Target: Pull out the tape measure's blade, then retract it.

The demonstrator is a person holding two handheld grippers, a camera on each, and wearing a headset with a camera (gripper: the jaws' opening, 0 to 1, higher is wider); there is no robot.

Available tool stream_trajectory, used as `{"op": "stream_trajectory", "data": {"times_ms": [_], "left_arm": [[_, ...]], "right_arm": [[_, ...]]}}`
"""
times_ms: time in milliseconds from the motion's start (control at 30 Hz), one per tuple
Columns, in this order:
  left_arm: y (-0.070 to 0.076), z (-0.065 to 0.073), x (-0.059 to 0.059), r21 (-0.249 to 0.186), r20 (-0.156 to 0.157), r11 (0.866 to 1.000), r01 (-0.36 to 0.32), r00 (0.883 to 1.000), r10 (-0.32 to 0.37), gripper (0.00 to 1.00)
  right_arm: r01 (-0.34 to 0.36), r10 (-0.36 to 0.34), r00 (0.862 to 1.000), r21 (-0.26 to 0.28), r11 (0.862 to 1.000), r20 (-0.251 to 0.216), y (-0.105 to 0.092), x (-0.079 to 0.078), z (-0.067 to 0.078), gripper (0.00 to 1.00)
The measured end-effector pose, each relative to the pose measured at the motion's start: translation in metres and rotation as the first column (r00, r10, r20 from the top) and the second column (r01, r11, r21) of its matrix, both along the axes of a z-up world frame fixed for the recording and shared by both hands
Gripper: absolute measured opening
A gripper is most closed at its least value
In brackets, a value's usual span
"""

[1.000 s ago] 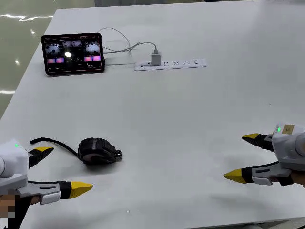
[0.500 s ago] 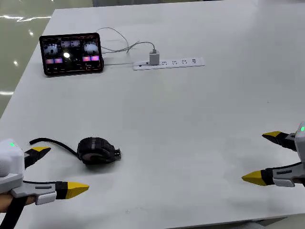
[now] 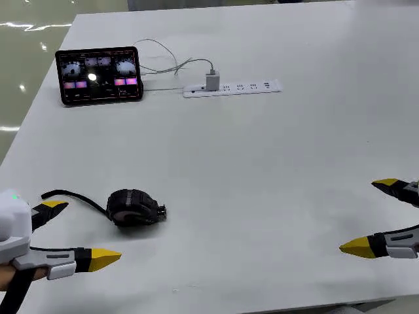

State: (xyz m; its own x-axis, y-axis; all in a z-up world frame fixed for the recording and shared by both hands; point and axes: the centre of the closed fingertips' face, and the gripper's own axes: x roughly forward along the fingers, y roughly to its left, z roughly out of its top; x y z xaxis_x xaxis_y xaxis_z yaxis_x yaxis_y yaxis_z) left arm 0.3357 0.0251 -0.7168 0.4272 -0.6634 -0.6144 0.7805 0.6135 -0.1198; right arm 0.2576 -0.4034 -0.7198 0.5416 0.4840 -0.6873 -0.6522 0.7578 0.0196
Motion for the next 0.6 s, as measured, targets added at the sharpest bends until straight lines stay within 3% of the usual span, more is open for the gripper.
{"op": "stream_trajectory", "data": {"times_ms": [233, 300, 600], "left_arm": [[-0.0005, 0.0012, 0.0017, -0.003, -0.002, 1.0, 0.002, 1.0, -0.002, 0.99], [0.0014, 0.0023, 0.0055, 0.002, 0.017, 1.0, -0.011, 1.0, 0.01, 0.99], [0.0033, -0.0001, 0.001, 0.008, -0.006, 1.0, 0.001, 1.0, -0.001, 0.99]], "right_arm": [[-0.007, 0.007, 1.0, -0.016, 1.0, -0.004, -0.0004, -0.0012, -0.0016, 0.99], [-0.008, 0.008, 1.0, -0.013, 1.0, -0.003, 0.0011, -0.0015, -0.0016, 0.99], [-0.02, 0.019, 1.0, -0.026, 0.999, -0.014, 0.0022, -0.0054, -0.007, 0.99]]}}
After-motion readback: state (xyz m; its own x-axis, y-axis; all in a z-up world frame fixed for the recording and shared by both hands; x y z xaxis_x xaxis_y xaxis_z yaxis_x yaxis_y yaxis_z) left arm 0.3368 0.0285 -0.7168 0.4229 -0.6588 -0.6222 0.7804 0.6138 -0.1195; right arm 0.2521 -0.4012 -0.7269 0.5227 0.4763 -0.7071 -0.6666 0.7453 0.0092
